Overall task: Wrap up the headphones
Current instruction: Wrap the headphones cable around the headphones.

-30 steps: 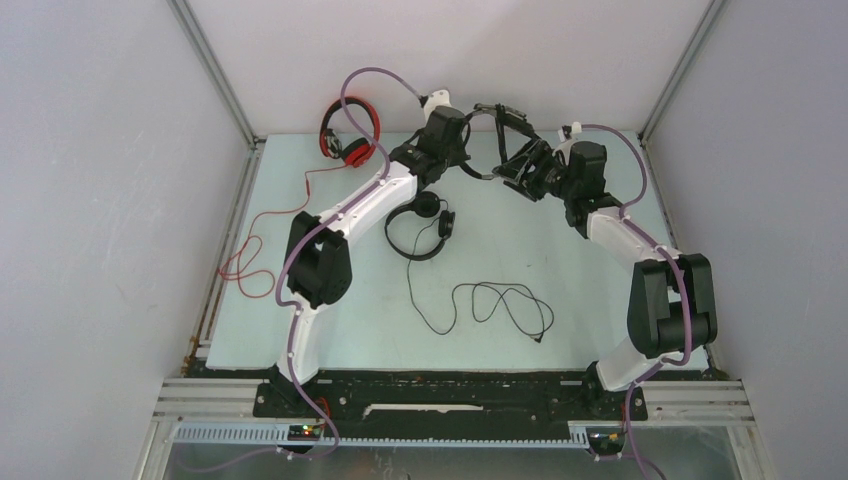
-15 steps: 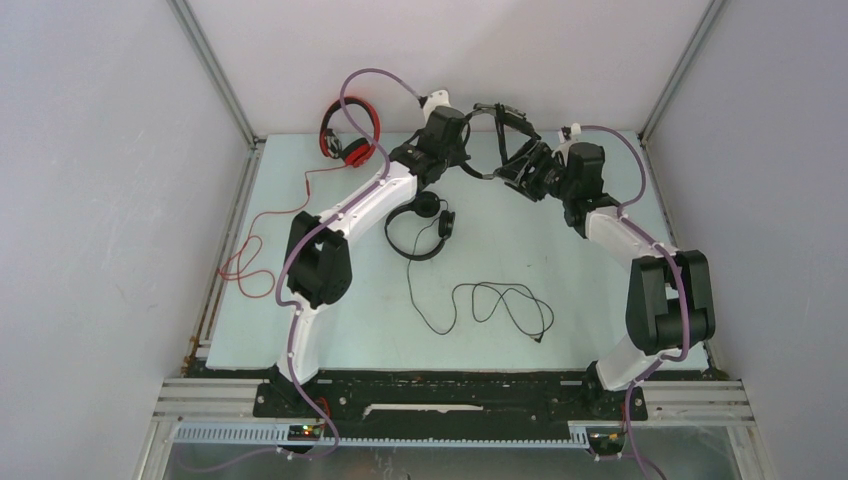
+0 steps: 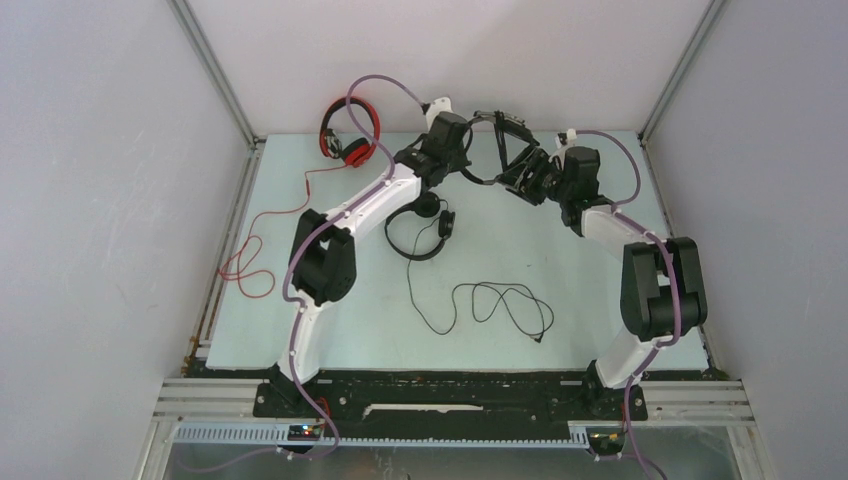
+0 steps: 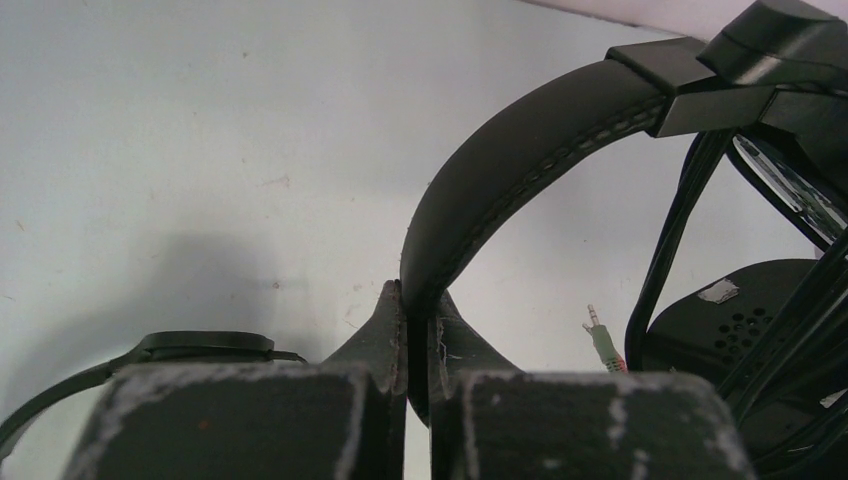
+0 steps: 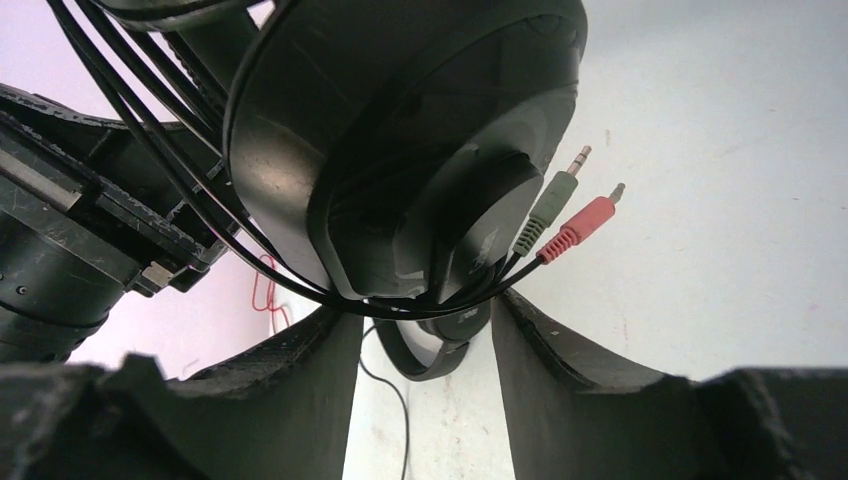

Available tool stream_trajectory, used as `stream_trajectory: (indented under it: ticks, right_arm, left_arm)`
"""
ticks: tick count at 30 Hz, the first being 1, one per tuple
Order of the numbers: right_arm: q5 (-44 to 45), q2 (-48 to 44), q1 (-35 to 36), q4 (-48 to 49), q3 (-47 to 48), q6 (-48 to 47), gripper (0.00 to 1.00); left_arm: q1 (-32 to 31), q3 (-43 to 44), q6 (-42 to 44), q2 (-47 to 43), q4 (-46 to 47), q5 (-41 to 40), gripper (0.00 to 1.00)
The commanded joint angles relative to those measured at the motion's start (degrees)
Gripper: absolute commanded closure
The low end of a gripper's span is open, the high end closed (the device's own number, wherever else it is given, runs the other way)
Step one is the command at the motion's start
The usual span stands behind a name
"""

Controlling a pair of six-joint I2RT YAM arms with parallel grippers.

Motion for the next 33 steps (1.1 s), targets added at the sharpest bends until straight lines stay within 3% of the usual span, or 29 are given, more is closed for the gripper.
stream_trajectory:
  ticks: [1,8,15,30,33]
  right_arm:
    - [0.82,2.68,-1.74,3.41,-0.03,-1.52,0.48]
    - [0.93,6.37,-3.69,5.05,-1.85,-1.14,0.49]
    - [0.33,9.85,-4.96,9.54,-7.11,-0.13,0.5]
    - [1.18,8.71,-6.63,9.93,-13.6,-1.22,0.51]
    - [2.26,6.78,-6.62,7.33,-13.64,-2.35,0.5]
  left_arm:
    - [-1.21,-0.87,-3.62,1.32,0.53,1.83,1.0]
    - [-3.06,-2.37,-8.25,4.02,-0.91,1.39,1.0]
    - [-3.61,-4.14,-14.16,7.58,1.17,6.67,1.0]
    - [-5.86,-6.45,-15.3,9.11,-1.38,5.19,1.0]
    - [-5.82,-6.26,-15.2,9.15,-2.03,5.36,0.91]
